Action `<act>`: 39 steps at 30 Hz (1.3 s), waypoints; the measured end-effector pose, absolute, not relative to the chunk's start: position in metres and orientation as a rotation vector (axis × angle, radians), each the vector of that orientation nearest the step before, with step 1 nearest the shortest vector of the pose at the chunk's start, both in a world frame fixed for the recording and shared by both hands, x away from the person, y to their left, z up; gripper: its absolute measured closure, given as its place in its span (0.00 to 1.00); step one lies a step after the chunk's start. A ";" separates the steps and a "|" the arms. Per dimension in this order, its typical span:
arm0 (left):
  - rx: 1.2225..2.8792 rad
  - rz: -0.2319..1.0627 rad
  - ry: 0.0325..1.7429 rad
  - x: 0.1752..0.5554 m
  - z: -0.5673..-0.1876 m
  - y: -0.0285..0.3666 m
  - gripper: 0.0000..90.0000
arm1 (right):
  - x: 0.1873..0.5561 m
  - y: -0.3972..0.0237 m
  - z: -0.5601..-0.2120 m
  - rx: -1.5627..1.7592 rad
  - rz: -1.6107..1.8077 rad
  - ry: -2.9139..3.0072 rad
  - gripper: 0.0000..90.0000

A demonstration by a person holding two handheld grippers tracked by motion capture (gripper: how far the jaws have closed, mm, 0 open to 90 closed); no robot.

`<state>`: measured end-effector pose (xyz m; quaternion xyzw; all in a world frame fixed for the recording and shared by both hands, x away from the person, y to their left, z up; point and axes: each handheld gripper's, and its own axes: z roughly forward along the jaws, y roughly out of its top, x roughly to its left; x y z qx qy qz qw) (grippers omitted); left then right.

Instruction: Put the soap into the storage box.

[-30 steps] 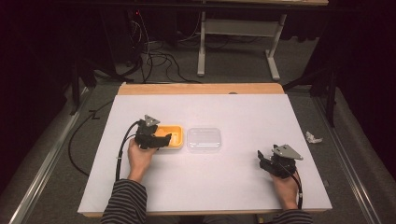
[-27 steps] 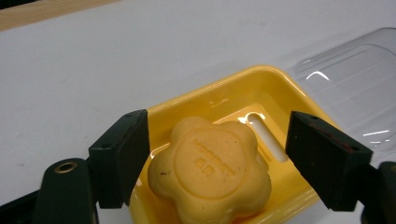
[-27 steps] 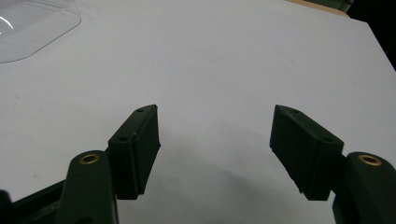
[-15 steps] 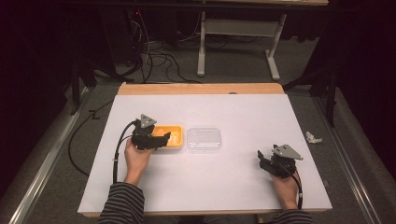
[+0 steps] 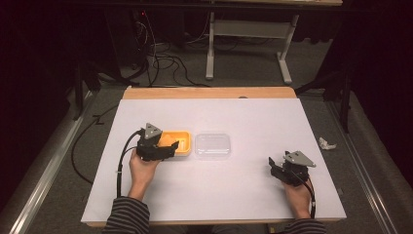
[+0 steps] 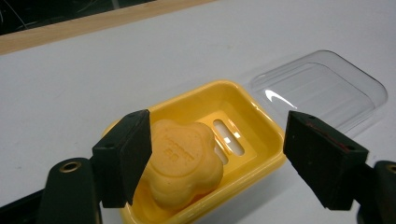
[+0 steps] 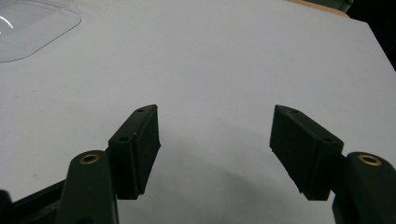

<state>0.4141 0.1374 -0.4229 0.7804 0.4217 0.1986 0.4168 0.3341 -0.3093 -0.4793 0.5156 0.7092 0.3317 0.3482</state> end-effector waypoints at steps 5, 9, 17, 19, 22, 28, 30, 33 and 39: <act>1.950 0.497 1.051 0.409 -0.420 0.138 0.27 | 0.334 -0.309 -0.479 1.336 0.853 1.839 0.37; 1.952 0.491 1.037 0.404 -0.417 0.137 0.27 | 0.334 -0.309 -0.479 1.335 0.852 1.840 0.37; 1.943 0.477 1.014 0.395 -0.416 0.136 0.27 | 0.334 -0.309 -0.480 1.335 0.860 1.835 0.37; 1.938 0.478 1.011 0.392 -0.416 0.137 0.27 | 0.334 -0.309 -0.480 1.334 0.859 1.836 0.37; 1.934 0.474 1.009 0.389 -0.416 0.137 0.27 | 0.334 -0.309 -0.479 1.334 0.853 1.841 0.38; 1.934 0.465 1.012 0.383 -0.419 0.138 0.27 | 0.334 -0.309 -0.479 1.334 0.850 1.843 0.38; 1.929 0.459 1.011 0.381 -0.421 0.138 0.27 | 0.334 -0.309 -0.479 1.337 0.853 1.842 0.38; 1.925 0.458 1.011 0.377 -0.423 0.139 0.27 | 0.334 -0.309 -0.479 1.337 0.852 1.842 0.38; 1.926 0.452 1.007 0.370 -0.426 0.140 0.27 | 0.334 -0.309 -0.479 1.337 0.852 1.842 0.38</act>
